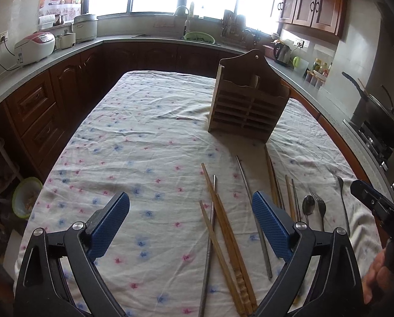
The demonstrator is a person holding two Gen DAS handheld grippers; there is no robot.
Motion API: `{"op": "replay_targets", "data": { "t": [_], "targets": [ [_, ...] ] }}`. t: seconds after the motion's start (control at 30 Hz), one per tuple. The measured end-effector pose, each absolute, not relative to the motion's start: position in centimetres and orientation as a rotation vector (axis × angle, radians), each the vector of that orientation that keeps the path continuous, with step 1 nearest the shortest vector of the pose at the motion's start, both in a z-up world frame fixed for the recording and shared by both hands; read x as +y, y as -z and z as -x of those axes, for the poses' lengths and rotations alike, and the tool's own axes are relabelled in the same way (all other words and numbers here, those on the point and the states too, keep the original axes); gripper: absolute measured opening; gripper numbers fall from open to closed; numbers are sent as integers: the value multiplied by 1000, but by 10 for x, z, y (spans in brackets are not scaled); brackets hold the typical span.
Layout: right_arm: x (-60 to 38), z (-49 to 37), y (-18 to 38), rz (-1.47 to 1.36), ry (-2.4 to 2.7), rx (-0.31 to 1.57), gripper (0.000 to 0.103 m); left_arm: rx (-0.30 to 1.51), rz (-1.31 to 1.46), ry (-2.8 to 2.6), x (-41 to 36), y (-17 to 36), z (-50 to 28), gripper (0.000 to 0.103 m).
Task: Organize utensils
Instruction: 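Grasp a wooden chopstick with the left tool while the right tool grasps another chopstick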
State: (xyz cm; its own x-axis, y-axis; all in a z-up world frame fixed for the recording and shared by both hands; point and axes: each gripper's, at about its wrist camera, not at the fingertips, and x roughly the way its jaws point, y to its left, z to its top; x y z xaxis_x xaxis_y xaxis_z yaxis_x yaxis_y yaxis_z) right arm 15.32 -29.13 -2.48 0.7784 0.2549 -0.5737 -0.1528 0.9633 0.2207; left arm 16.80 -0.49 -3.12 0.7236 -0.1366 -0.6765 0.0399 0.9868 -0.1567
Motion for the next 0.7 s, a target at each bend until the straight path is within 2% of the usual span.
{"op": "replay_targets", "data": {
  "t": [0.1,0.37,0.47,0.7],
  "targets": [
    [-290,-175,29,-180,-234,685,56,791,141,116,-7,37,-185,92],
    [-281,-232,43,-194,-249,770,49,885,155,132,-12,58,-229,83],
    [-276,-253,53,-198,-247,808,44,922,161,147,-14,66,-245,73],
    [-268,-303,80,-209,-221,898,36,979,166,173,-19,81,-271,70]
  ]
}}
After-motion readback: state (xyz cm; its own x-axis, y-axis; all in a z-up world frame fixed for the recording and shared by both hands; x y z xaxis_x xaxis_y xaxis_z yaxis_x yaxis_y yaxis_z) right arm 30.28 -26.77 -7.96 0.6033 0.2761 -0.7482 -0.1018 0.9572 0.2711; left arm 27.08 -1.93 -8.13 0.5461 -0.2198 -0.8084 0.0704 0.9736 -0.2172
